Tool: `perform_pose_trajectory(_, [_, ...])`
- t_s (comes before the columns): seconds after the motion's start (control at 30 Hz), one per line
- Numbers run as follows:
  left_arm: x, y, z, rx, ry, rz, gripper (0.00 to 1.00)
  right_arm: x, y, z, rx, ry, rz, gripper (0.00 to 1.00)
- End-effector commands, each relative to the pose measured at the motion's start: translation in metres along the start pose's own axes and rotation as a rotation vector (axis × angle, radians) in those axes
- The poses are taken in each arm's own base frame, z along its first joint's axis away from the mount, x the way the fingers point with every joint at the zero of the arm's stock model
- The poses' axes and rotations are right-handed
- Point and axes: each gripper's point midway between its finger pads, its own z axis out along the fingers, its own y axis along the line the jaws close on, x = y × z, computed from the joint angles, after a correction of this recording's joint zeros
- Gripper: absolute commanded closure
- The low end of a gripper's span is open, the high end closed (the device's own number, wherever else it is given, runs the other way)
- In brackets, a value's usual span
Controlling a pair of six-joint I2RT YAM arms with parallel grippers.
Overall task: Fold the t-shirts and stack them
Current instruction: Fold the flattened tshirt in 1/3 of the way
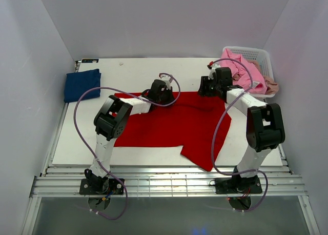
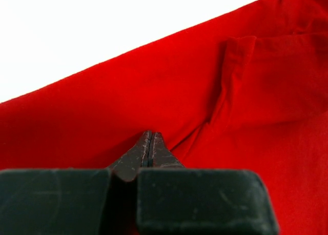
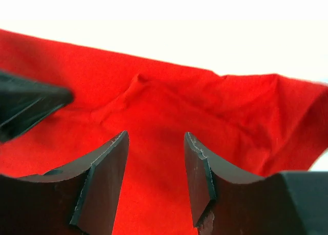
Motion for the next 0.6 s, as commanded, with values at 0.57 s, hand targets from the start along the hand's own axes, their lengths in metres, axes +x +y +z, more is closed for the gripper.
perform_pose_trajectory(0.57, [-0.03,-0.014,-0.025,0.003,-0.075,0.041,1.0,0.015,-0.03,0.047,0.106,0.094,-0.015,0.51])
